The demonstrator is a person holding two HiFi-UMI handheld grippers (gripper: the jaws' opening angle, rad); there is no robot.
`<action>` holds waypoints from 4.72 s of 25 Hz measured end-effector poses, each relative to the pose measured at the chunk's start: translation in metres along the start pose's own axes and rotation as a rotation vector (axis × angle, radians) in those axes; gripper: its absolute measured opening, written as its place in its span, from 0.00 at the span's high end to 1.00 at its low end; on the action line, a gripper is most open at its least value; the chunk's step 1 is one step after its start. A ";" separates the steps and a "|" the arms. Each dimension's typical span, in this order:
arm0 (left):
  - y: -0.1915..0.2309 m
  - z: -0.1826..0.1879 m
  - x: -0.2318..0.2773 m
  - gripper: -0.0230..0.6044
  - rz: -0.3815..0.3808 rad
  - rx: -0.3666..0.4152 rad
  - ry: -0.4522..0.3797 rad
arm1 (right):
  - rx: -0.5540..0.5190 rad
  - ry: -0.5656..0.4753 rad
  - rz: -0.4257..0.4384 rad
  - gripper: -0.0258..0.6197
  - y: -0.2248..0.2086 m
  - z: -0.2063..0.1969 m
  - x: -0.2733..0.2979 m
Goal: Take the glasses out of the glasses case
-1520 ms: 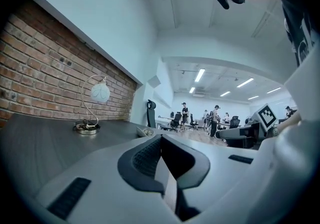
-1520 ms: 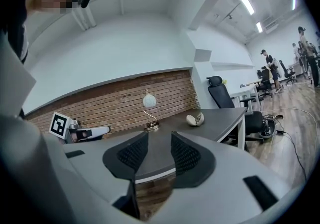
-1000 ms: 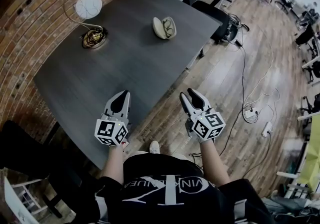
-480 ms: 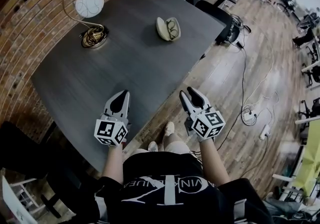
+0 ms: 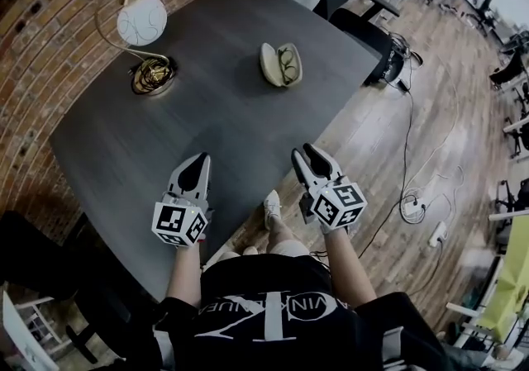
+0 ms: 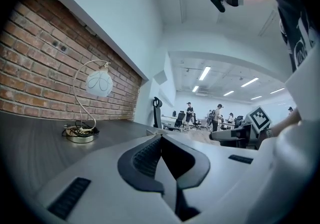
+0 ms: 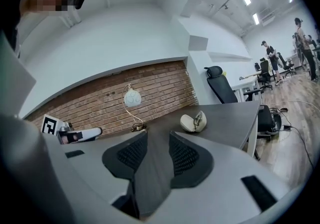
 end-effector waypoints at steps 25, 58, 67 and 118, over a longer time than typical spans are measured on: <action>0.031 -0.013 0.133 0.94 0.061 -0.059 0.014 | -0.022 0.111 0.053 0.74 -0.095 0.029 0.149; 0.055 -0.009 0.259 0.94 0.116 -0.051 0.070 | -0.160 0.504 -0.008 0.75 -0.168 0.015 0.299; 0.054 -0.026 0.277 0.94 0.061 -0.097 0.081 | -0.194 0.626 -0.017 0.75 -0.179 -0.002 0.300; 0.060 -0.027 0.269 0.94 0.038 -0.089 0.101 | 0.011 0.502 -0.026 0.91 -0.185 0.018 0.284</action>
Point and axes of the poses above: the fingertips, and each gripper's own axes: x forward along the fingers, y to its left, z out of its top, the point moved 2 cm from there along -x, backward along the fingers, and after that the axes turned 6 degrees about -x, right-handed, at the moved point
